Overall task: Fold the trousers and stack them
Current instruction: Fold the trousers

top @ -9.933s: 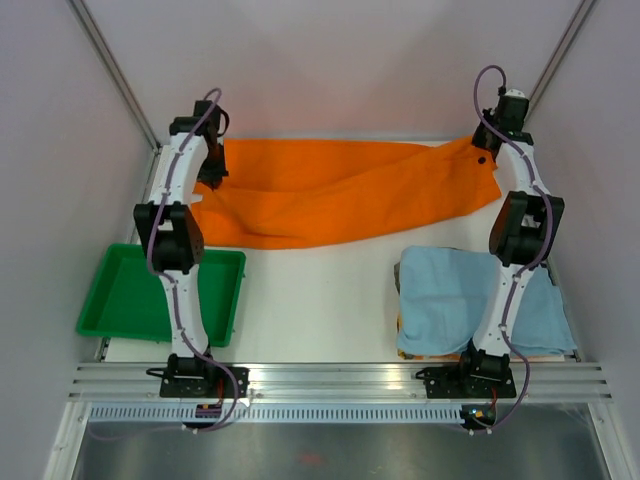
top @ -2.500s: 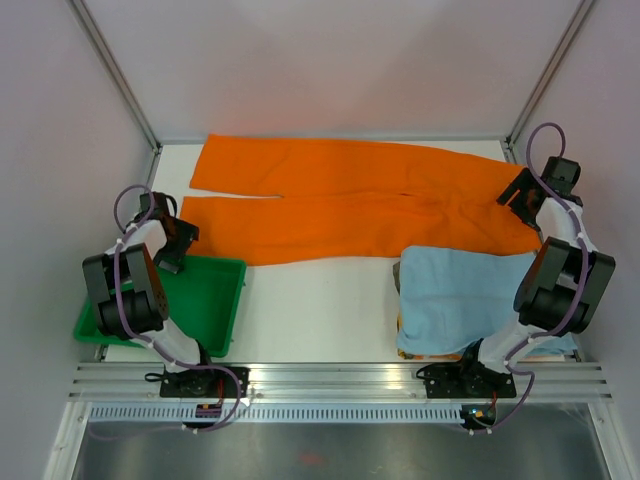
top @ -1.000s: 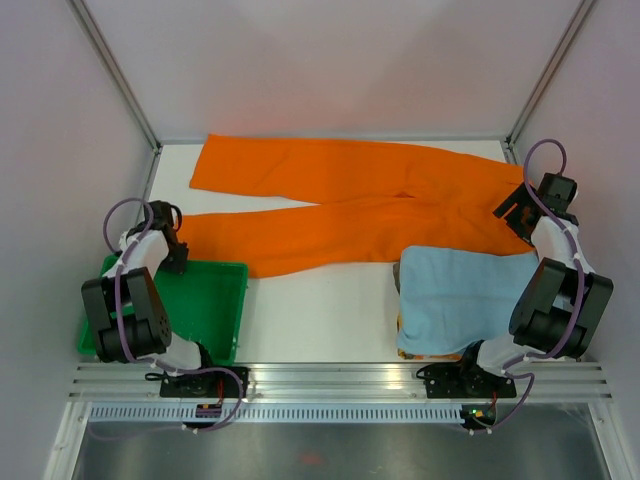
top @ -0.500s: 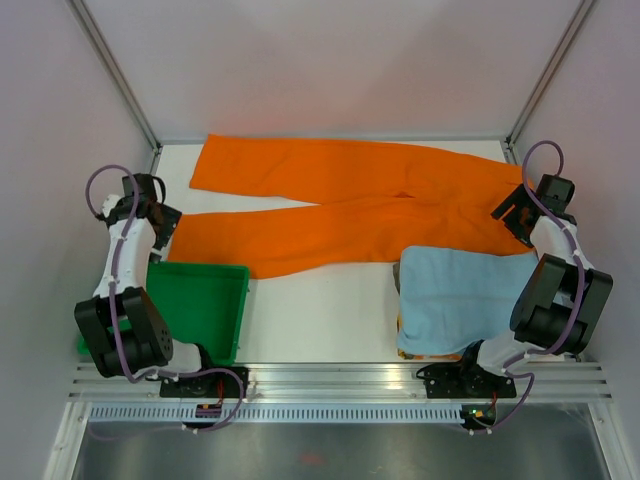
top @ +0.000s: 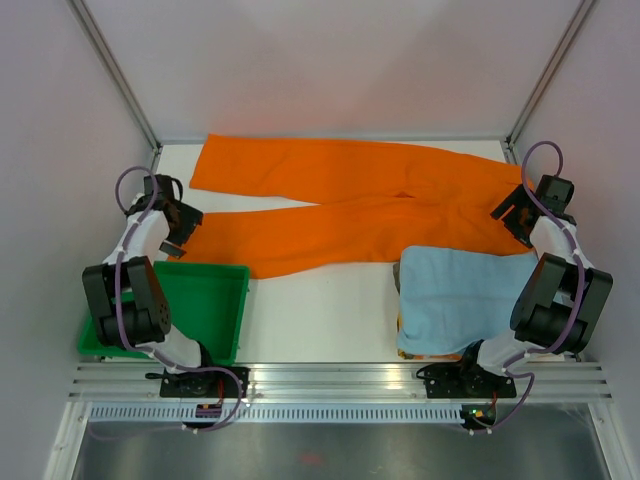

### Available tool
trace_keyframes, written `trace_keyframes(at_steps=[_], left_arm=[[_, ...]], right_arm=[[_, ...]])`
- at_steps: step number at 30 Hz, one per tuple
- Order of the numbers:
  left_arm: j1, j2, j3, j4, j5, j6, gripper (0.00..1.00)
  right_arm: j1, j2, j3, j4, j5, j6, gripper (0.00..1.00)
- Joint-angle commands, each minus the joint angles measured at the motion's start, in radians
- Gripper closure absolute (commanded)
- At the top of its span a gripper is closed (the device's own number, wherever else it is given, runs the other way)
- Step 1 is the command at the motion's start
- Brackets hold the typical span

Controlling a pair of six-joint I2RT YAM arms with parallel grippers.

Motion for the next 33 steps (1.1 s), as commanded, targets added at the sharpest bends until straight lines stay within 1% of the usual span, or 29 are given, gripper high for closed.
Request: trace_keyframes(at_steps=[1, 8, 11, 12, 15, 17, 18, 22, 23, 25, 26, 27, 32, 33], left_arm=[[-0.019, 0.073, 0.003, 0.043, -0.006, -0.020, 0.13], [-0.024, 0.182, -0.025, -0.006, -0.038, -0.079, 0.14], [-0.024, 0.220, -0.048, 0.003, -0.034, -0.098, 0.23], [-0.022, 0.230, -0.053, 0.013, -0.028, -0.100, 0.29], [-0.024, 0.263, -0.056, 0.033, -0.020, -0.099, 0.40], [-0.027, 0.283, -0.045, 0.030, -0.030, -0.097, 0.42], [-0.029, 0.286, -0.039, 0.038, -0.035, -0.085, 0.48], [-0.032, 0.312, 0.012, 0.035, -0.058, -0.066, 0.64], [-0.030, 0.319, 0.021, 0.037, -0.063, -0.054, 0.74], [-0.030, 0.348, 0.058, 0.032, -0.069, -0.046, 0.85], [-0.030, 0.360, 0.073, 0.029, -0.067, -0.039, 0.95], [-0.030, 0.371, 0.087, 0.029, -0.066, -0.037, 0.98], [-0.030, 0.434, 0.182, 0.044, -0.077, 0.001, 0.98], [-0.029, 0.441, 0.220, 0.040, -0.086, 0.009, 0.98]], right_arm=[[-0.003, -0.007, -0.007, 0.021, 0.008, 0.004, 0.17], [-0.003, -0.001, -0.006, 0.020, 0.026, 0.002, 0.17], [-0.003, 0.012, -0.001, 0.023, 0.024, 0.007, 0.17], [-0.003, 0.016, 0.000, 0.023, 0.024, 0.007, 0.17], [-0.003, 0.022, 0.002, 0.020, 0.026, 0.005, 0.17], [-0.003, 0.021, 0.005, 0.018, 0.031, 0.005, 0.17], [-0.003, 0.019, 0.006, 0.015, 0.035, 0.004, 0.17], [-0.003, 0.021, 0.016, 0.004, 0.041, 0.001, 0.17], [-0.003, 0.018, 0.017, 0.004, 0.041, -0.002, 0.17], [-0.003, 0.015, 0.016, 0.003, 0.041, -0.001, 0.17], [-0.003, 0.013, 0.014, 0.003, 0.041, -0.002, 0.17], [-0.003, 0.013, 0.011, 0.003, 0.047, -0.001, 0.17], [-0.003, 0.015, 0.010, 0.006, 0.060, 0.007, 0.17], [-0.003, 0.015, 0.010, 0.006, 0.058, 0.007, 0.17]])
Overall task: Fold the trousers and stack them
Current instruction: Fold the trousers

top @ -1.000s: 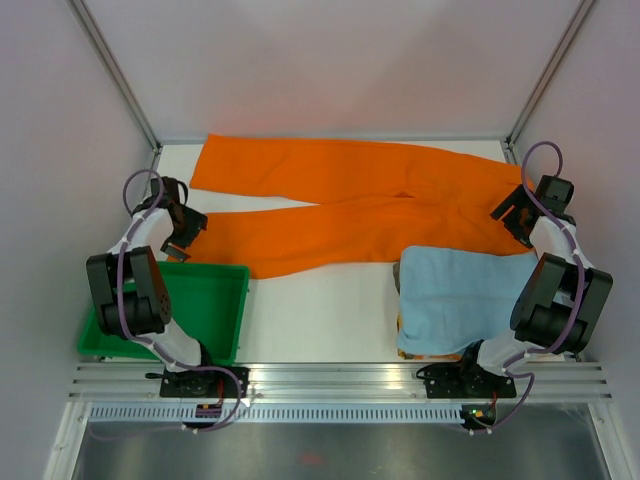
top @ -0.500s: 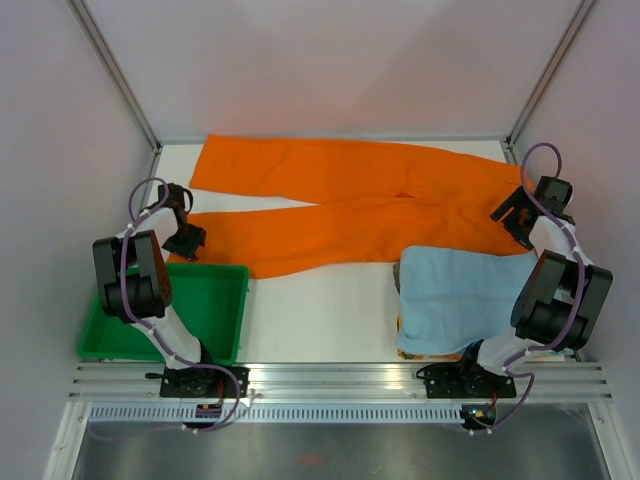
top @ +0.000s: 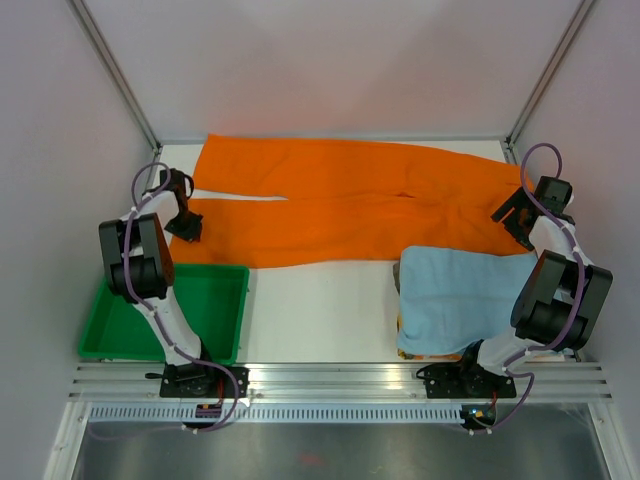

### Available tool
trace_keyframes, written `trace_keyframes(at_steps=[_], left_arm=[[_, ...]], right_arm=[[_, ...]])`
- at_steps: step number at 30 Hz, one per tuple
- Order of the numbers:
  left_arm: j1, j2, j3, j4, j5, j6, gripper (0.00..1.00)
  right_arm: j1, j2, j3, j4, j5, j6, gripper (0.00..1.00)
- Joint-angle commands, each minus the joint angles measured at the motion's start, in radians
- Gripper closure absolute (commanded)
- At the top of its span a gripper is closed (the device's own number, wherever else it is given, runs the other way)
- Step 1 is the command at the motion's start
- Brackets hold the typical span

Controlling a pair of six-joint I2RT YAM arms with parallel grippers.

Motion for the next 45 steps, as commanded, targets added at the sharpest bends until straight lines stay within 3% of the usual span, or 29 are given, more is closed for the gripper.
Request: trace_keyframes(at_steps=[1, 7, 10, 11, 13, 14, 23, 31, 40, 45], left_arm=[[-0.001, 0.100, 0.063, 0.063, -0.054, 0.049, 0.98], [-0.001, 0.164, 0.186, 0.025, -0.040, 0.101, 0.98], [-0.001, 0.109, 0.152, 0.018, -0.022, 0.110, 0.89], [-0.001, 0.047, 0.134, 0.018, -0.022, 0.113, 0.66], [-0.001, -0.025, 0.067, 0.031, -0.026, 0.113, 0.47], [0.000, -0.093, 0.030, 0.029, -0.032, 0.112, 0.31], [-0.003, -0.251, -0.147, 0.018, 0.020, 0.014, 0.32], [-0.001, -0.133, -0.121, -0.003, 0.001, -0.034, 0.32], [-0.003, -0.012, -0.009, -0.195, -0.049, -0.127, 0.30], [-0.003, 0.043, -0.015, -0.125, -0.008, -0.143, 0.36]], right_arm=[[-0.003, -0.005, 0.012, 0.007, 0.016, 0.006, 0.17], [-0.003, -0.009, 0.010, 0.009, 0.015, 0.004, 0.17], [-0.003, -0.016, 0.012, 0.007, 0.013, 0.001, 0.17], [-0.003, -0.016, 0.009, 0.009, 0.015, 0.001, 0.16], [-0.003, -0.014, 0.006, 0.018, 0.007, 0.004, 0.16], [-0.003, -0.013, 0.003, 0.026, 0.007, 0.006, 0.17], [-0.003, 0.024, -0.010, 0.059, -0.044, 0.026, 0.16], [-0.003, 0.021, -0.014, 0.060, -0.041, 0.021, 0.17], [-0.003, 0.026, -0.020, 0.058, -0.030, 0.021, 0.16], [-0.003, 0.026, -0.019, 0.058, -0.028, 0.018, 0.17]])
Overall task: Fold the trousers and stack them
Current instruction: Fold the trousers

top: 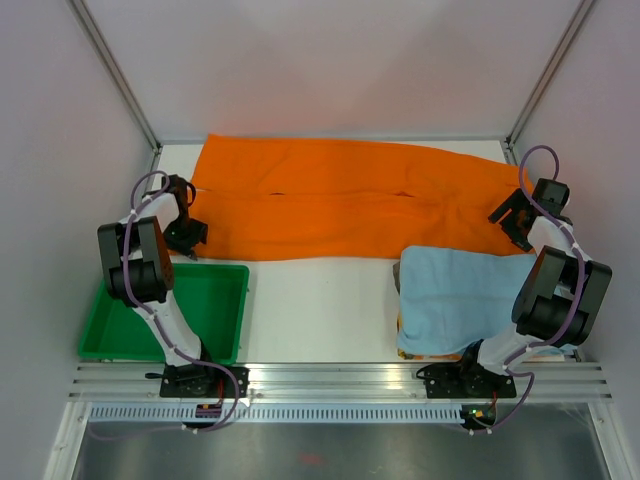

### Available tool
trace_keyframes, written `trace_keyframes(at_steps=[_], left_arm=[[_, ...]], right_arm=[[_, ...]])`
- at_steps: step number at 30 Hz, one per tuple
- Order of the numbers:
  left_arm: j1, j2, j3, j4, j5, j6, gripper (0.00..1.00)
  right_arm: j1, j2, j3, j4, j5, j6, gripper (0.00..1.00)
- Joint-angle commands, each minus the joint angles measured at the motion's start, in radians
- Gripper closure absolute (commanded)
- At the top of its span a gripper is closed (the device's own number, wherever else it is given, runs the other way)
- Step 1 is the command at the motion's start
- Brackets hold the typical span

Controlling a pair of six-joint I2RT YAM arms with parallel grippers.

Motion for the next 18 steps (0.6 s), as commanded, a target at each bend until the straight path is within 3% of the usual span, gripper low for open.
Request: trace_keyframes(at_steps=[1, 6, 12, 18], left_arm=[[0.002, 0.057, -0.013, 0.035, 0.002, -0.063, 0.41], [-0.001, 0.026, -0.058, 0.129, -0.004, -0.065, 0.58], [0.003, -0.023, -0.067, 0.189, -0.019, -0.038, 0.97], [0.003, -0.107, -0.047, 0.226, -0.009, -0.002, 0.98]], right_arm=[[-0.003, -0.002, -0.002, 0.025, 0.011, 0.007, 0.16], [-0.003, -0.011, 0.001, 0.023, 0.023, 0.001, 0.16], [-0.003, -0.010, -0.001, 0.019, 0.014, 0.007, 0.17], [-0.003, -0.059, -0.009, 0.003, 0.020, 0.015, 0.16]])
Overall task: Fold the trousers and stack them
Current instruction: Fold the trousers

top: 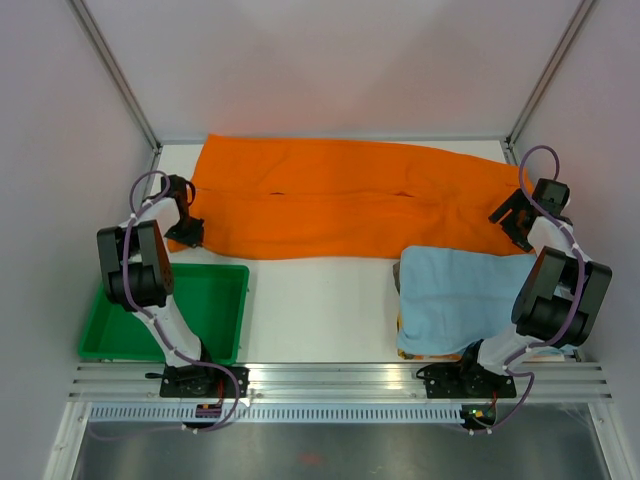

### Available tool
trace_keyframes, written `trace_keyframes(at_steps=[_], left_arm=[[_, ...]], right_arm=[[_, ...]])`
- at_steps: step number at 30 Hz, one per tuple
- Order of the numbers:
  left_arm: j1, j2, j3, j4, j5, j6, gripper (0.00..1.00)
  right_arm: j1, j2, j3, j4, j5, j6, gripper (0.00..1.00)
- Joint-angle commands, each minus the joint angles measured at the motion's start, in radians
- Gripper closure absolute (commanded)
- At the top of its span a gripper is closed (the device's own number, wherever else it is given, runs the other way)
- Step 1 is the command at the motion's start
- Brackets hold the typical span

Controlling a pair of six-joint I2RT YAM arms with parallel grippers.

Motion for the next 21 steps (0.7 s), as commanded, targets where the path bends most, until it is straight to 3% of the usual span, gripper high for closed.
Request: trace_keyframes(at_steps=[1, 14, 21], left_arm=[[0.005, -0.080, 0.015, 0.076, -0.019, 0.023, 0.98], [0.004, -0.209, 0.064, 0.109, 0.028, 0.074, 0.98], [0.005, -0.198, 0.058, 0.131, 0.016, 0.071, 0.98]], right_arm=[[-0.003, -0.067, -0.014, 0.004, 0.007, 0.020, 0.17], [-0.003, -0.228, -0.221, 0.067, -0.003, 0.184, 0.16], [-0.003, -0.191, -0.252, 0.100, -0.040, 0.260, 0.15]])
